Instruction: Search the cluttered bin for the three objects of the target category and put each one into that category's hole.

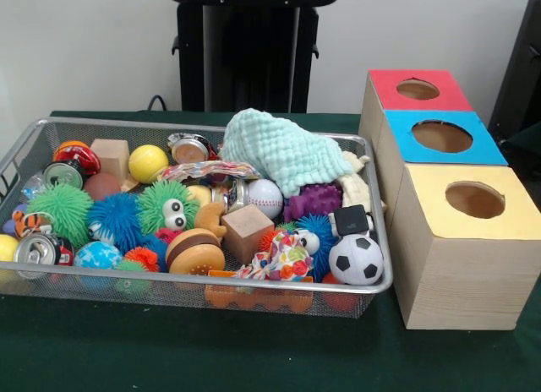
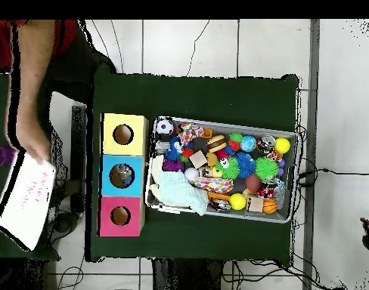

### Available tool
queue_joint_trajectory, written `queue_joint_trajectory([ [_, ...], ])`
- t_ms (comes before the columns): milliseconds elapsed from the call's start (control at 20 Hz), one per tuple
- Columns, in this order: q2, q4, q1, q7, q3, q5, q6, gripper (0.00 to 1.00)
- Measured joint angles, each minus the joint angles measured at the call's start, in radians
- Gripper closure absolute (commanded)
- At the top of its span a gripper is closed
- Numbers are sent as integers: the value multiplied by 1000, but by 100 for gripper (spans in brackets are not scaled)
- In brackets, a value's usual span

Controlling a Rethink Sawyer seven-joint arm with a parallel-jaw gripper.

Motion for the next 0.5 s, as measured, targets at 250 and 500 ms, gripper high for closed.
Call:
queue_joint_trajectory([
  [250, 90, -108, -96, -338, 99, -38, 109, 0],
  [500, 177, -225, -120, -573, 225, -77, 200, 0],
])
